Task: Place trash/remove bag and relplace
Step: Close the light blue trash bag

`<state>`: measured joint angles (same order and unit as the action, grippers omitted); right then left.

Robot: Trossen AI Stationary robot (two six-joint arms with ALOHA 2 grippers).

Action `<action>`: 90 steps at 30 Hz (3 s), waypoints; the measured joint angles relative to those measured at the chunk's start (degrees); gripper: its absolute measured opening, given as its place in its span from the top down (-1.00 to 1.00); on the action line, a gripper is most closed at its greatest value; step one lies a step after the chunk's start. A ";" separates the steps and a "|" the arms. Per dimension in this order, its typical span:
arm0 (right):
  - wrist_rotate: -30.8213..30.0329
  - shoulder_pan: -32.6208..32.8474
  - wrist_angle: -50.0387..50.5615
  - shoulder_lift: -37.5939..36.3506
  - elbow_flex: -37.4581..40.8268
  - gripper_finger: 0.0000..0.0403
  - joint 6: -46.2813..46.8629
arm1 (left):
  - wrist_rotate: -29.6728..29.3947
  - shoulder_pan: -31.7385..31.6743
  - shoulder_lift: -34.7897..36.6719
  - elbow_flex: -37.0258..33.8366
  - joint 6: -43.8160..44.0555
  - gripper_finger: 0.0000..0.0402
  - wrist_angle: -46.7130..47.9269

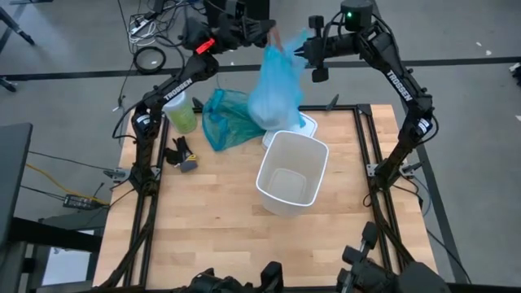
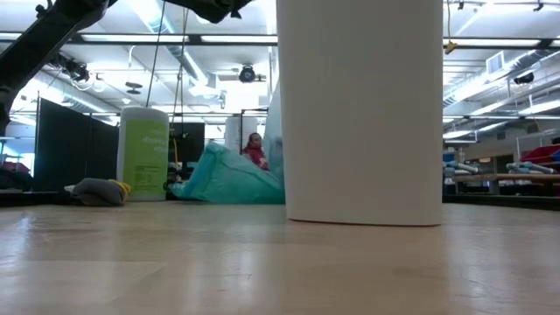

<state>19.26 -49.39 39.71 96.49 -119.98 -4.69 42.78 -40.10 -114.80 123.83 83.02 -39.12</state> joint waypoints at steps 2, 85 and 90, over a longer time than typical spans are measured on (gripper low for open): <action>-0.76 0.00 0.19 0.00 0.00 0.90 -0.09 | 0.00 0.00 0.00 -0.02 0.03 0.96 0.83; -1.80 -3.93 18.10 1.83 0.00 0.00 -5.66 | 27.01 1.12 -0.11 5.99 -39.12 0.56 41.47; -3.35 -8.75 28.39 0.10 0.00 0.02 -8.31 | 30.71 -0.29 -0.11 6.01 -36.31 0.57 44.22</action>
<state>15.91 -58.14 68.10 96.58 -119.98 -13.00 73.49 -40.39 -114.91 129.84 46.72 5.10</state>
